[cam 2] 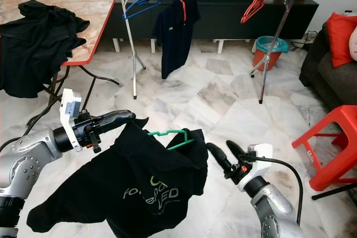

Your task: Hang hanger

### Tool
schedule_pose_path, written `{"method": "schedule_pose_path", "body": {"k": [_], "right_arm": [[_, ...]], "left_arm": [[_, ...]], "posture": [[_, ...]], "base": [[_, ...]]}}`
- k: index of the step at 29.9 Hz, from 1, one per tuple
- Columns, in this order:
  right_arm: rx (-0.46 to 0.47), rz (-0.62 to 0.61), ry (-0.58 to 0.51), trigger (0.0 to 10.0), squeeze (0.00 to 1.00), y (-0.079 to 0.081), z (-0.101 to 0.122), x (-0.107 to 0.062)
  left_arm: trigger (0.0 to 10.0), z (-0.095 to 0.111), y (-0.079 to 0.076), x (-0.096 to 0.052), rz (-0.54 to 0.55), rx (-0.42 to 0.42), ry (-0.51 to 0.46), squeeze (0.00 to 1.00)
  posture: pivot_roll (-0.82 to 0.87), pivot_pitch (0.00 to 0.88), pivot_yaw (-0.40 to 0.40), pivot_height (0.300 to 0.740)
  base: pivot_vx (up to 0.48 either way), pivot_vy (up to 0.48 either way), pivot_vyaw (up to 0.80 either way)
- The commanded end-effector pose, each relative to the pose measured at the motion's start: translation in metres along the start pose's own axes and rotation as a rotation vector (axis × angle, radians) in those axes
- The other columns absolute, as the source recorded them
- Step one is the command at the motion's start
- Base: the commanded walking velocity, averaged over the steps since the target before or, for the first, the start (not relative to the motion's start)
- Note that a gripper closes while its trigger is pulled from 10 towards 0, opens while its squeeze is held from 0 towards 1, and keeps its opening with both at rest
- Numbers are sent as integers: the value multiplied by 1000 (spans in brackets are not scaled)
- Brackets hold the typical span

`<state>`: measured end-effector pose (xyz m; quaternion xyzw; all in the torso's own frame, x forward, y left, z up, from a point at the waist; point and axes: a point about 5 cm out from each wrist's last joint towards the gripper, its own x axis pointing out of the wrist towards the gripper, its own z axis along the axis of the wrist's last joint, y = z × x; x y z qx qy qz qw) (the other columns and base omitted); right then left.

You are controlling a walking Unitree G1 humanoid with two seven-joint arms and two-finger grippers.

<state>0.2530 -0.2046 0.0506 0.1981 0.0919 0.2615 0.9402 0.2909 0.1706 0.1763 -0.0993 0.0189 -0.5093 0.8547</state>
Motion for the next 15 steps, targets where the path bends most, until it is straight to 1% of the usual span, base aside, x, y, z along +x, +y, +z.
{"method": "schedule_pose_path", "body": {"k": [1, 4, 7, 9, 11, 12, 15], "right_arm": [[17, 15, 20, 10000, 0, -4, 1, 0], [43, 35, 34, 10000, 0, -8, 0, 1], [34, 13, 48, 10000, 0, -13, -1, 3], [33, -33, 41, 10000, 0, -19, 0, 6], [39, -39, 39, 10000, 0, -19, 0, 6], [58, -39, 30, 10000, 0, -21, 0, 7], [69, -26, 30, 10000, 0, -20, -1, 8]], "left_arm": [[10000, 9, -6, 6, -37, 35, -16, 0], [10000, 9, -9, 7, -53, 32, -18, 0], [10000, 10, -10, 7, -63, 31, -18, 0], [10000, 10, -14, 6, -88, 26, -7, 0], [10000, 10, -15, 6, -93, 25, -4, 0], [10000, 11, -19, 6, -115, 24, -3, 0], [10000, 11, -23, 5, -143, 22, -2, 0]], "posture": [[106, 0, 1, 740], [109, 0, 0, 740], [113, 0, -2, 740], [116, 0, -2, 740], [116, 0, -2, 740], [122, 0, -4, 740], [122, 0, -4, 740]], "base": [[0, 0, 0], [0, 0, 0], [0, 0, 0], [0, 0, 0], [0, 0, 0], [0, 0, 0], [0, 0, 0]]}}
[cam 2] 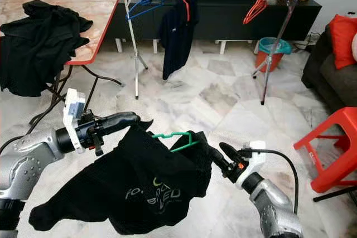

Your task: Hang hanger

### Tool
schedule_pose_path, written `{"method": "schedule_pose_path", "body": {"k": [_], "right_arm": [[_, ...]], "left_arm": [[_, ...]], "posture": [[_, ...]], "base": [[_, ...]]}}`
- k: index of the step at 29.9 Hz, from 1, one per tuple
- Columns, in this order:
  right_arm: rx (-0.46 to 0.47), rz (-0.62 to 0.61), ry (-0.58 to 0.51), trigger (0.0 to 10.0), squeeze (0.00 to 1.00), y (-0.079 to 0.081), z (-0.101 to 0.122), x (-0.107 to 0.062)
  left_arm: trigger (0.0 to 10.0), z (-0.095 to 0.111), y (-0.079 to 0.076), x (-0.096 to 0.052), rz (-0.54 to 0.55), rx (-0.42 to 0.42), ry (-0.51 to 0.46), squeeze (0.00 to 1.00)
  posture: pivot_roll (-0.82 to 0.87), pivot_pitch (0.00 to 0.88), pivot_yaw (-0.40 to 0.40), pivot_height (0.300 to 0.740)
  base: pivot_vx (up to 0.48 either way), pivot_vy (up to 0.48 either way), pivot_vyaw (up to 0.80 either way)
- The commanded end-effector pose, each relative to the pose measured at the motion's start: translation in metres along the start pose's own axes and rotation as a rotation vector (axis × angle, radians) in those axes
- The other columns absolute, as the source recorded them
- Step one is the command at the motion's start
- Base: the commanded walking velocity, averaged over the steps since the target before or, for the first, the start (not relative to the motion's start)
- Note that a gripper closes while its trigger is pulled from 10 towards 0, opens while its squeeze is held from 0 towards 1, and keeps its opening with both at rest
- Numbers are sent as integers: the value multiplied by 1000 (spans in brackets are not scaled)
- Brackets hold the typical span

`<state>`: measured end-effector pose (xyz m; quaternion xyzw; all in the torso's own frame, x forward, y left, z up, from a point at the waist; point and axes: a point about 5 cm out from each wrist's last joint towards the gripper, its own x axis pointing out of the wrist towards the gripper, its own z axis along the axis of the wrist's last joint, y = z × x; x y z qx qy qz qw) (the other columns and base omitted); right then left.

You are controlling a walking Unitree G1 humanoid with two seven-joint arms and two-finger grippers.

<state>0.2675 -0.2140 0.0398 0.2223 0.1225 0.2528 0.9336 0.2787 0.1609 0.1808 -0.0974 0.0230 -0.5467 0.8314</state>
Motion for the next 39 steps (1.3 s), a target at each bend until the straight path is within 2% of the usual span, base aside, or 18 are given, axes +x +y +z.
{"method": "schedule_pose_path", "body": {"k": [1, 13, 24, 25, 26, 39], "right_arm": [[2, 11, 0, 10000, 0, -1, 0, 1], [63, 134, 31, 10000, 0, 5, -6, 0], [66, 144, 55, 10000, 0, 3, -8, 1], [64, 145, 52, 4314, 0, 3, -7, 1], [68, 155, 45, 0, 0, 3, -5, 3], [54, 174, 69, 0, 0, 2, -4, 3]], "left_arm": [[10000, 11, -10, 3, -74, 29, -15, 0], [10000, 9, -9, 6, -72, 25, -4, 0], [10000, 7, -10, 7, -62, 26, -5, 0], [10000, 6, -9, 8, -60, 27, -4, 0], [10000, 6, -9, 8, -58, 28, -4, 0], [10000, 2, -9, 11, -50, 34, -3, 0]], "posture": [[125, 0, -5, 740], [126, 0, -11, 740], [131, 0, -29, 740], [131, 0, -31, 740], [130, 0, -33, 740], [133, 0, -48, 740]], "base": [[0, 0, 0], [0, 0, 0], [0, 0, 0], [0, 0, 0], [0, 0, 0], [0, 0, 0]]}}
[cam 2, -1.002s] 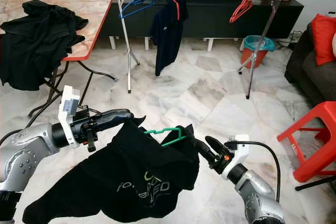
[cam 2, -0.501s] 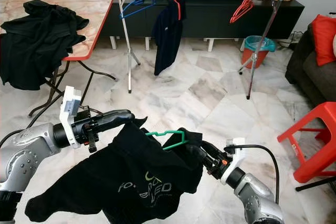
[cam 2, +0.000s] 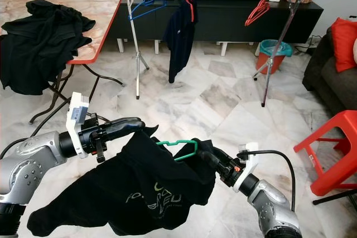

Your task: Hang hanger

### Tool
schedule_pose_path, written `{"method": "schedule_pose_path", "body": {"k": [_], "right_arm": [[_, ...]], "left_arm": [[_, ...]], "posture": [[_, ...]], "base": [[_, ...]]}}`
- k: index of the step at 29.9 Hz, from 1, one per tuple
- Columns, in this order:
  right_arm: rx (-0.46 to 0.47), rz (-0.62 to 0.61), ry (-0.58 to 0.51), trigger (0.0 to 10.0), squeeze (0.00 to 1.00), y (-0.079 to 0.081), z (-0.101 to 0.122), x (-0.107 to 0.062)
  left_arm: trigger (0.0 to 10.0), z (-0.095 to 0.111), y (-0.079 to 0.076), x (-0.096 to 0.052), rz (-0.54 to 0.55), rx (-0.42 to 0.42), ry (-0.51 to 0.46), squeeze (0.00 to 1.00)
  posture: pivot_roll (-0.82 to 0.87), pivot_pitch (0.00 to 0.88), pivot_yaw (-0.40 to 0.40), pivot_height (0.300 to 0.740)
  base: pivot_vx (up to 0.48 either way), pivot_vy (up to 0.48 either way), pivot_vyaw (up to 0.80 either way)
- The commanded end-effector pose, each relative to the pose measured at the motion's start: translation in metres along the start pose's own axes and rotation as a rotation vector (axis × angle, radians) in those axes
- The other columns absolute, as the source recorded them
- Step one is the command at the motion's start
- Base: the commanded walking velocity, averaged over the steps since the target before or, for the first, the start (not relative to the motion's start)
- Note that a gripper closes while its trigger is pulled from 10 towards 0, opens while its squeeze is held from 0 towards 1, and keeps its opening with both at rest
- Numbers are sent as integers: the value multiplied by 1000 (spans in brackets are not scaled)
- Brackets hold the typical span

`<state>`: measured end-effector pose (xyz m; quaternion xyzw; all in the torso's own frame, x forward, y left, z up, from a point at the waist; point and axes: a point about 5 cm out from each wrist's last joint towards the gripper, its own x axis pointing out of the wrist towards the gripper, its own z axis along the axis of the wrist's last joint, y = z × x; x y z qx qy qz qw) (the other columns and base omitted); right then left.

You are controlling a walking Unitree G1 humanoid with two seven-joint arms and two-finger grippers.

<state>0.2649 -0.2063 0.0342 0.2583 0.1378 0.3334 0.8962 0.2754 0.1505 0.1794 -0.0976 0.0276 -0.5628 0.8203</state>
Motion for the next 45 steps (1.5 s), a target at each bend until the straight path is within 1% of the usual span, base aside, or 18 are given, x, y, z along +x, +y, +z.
{"method": "schedule_pose_path", "body": {"k": [1, 6, 9, 10, 12, 16, 18, 19, 23, 26, 29, 32, 36, 40, 42, 43, 44, 45], "right_arm": [[-17, 5, 18, 0, 0, -2, 4, 0], [-22, 12, 27, 0, 0, -1, 4, 2], [-24, 14, 32, 0, 0, -1, 3, 3], [-25, 13, 34, 0, 0, -1, 4, 4], [-31, 18, 40, 0, 0, -1, 4, 5], [-38, 24, 50, 0, 0, -1, 4, 6], [-42, 30, 50, 0, 0, 0, 5, 7], [-43, 32, 51, 0, 0, 0, 5, 8], [-48, 32, 57, 0, 0, 0, 5, 8], [-55, 9, 53, 0, 0, -3, 8, 6], [-61, -14, 63, 0, 0, -7, 9, 1], [-61, -27, 71, 0, 0, -9, 9, -3], [-62, -39, 78, 0, 0, -11, 8, -5], [-59, -44, 89, 0, 0, -12, 5, -7], [-60, -45, 91, 0, 0, -12, 4, -7], [-55, -58, 91, 0, 0, -13, 4, -8], [-55, -58, 91, 0, 0, -13, 4, -8], [-53, -61, 90, 0, 0, -13, 3, -8]], "left_arm": [[10000, 5, -2, 3, -12, 42, -14, 0], [10000, 5, -2, 4, -18, 45, -9, 0], [10000, -1, -3, 4, -22, 62, 40, 0], [10000, -6, -4, 4, -29, 70, 81, 0], [10000, -11, -6, 4, -45, 88, 130, 0], [10000, -16, -9, 3, -67, 91, 172, 0], [10000, -25, -11, 2, -83, 119, 249, 0], [10000, -27, -11, 3, -89, 125, 266, 0], [10000, -28, -13, 4, -102, 114, 250, 0], [10000, -26, -15, 1, -107, 120, 253, 0], [10000, -19, -16, -9, -123, 122, 233, 0], [10000, -11, -13, -18, -90, 129, 206, 0], [10000, -8, -11, -29, -78, 140, 215, 0], [10000, -4, -8, -36, -54, 148, 217, 0], [10000, -4, -8, -37, -52, 148, 213, 0], [10000, 3, -8, -39, -56, 138, 157, 0], [10000, 3, -8, -39, -56, 138, 157, 0], [10000, 5, -8, -41, -61, 131, 134, 0]], "posture": [[132, 0, -48, 740], [135, 0, -51, 740], [139, 0, -54, 740], [140, 0, -55, 740], [141, 0, -57, 740], [144, 0, -60, 740], [143, 0, -62, 740], [144, 0, -63, 740], [143, 0, -66, 740], [143, 0, -71, 740], [146, 0, -76, 740], [149, 0, -78, 740], [147, 0, -80, 740], [150, 0, -82, 740], [150, 0, -82, 740], [153, 0, -85, 740], [153, 0, -85, 740], [153, 0, -85, 740]], "base": [[0, 0, 0], [0, 0, 0], [0, 0, 0], [0, 0, 0], [0, 0, 0], [0, 0, 0], [0, 0, 0], [0, 0, 0], [0, 0, 0], [0, 0, 0], [0, 0, 0], [0, 0, 0], [0, 0, 0], [0, 0, 0], [0, 0, 0], [0, 0, 0], [0, 0, 0], [0, 0, 0]]}}
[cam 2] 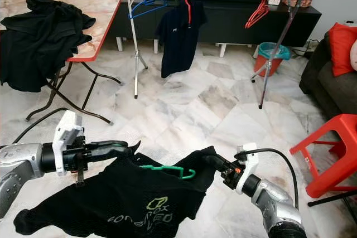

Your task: Hang hanger

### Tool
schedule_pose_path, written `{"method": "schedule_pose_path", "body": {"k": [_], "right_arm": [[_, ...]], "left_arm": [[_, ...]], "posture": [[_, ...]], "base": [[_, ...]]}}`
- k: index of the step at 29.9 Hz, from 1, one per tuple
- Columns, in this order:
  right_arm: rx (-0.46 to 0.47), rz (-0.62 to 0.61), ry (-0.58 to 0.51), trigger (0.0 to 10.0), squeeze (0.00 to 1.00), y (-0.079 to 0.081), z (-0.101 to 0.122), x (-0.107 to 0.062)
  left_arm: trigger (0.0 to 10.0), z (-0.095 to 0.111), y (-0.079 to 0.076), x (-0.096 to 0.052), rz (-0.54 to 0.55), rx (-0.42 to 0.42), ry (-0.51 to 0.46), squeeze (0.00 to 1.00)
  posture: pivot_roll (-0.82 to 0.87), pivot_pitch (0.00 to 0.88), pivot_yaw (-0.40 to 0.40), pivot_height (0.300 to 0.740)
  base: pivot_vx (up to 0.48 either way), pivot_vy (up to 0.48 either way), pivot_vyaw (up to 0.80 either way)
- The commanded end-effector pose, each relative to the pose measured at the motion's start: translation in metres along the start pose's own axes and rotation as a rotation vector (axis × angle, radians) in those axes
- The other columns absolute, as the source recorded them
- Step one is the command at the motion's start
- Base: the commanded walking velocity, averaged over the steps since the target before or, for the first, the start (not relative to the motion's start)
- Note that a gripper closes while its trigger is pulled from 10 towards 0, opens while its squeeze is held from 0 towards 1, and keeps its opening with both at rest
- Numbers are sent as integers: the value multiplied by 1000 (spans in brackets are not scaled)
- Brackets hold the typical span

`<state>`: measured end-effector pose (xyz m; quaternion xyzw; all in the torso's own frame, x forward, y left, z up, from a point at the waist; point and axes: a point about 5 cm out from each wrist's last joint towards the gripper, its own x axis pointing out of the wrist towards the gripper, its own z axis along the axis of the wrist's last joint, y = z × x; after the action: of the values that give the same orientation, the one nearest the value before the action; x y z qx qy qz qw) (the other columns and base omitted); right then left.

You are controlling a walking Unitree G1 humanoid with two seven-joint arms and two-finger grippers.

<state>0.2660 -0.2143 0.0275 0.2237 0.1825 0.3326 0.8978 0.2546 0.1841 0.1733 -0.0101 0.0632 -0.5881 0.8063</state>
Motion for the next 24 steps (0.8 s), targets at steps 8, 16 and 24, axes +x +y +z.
{"method": "schedule_pose_path", "body": {"k": [8, 16, 24], "right_arm": [[-14, -35, -8, 0, 0, -6, 5, -5], [-5, -42, -8, 0, 0, -7, 3, -5], [2, -39, -8, 0, 0, -6, 0, -3]], "left_arm": [[10000, 19, -5, -4, -33, 7, -176, 0], [10000, 30, 1, -4, 5, -47, -372, 0], [10000, 34, 15, 12, 168, -84, -505, 0]], "posture": [[150, 0, -98, 740], [151, 0, -102, 740], [148, 0, -100, 740]], "base": [[0, 0, 0], [0, 0, 0], [0, 0, 0]]}}
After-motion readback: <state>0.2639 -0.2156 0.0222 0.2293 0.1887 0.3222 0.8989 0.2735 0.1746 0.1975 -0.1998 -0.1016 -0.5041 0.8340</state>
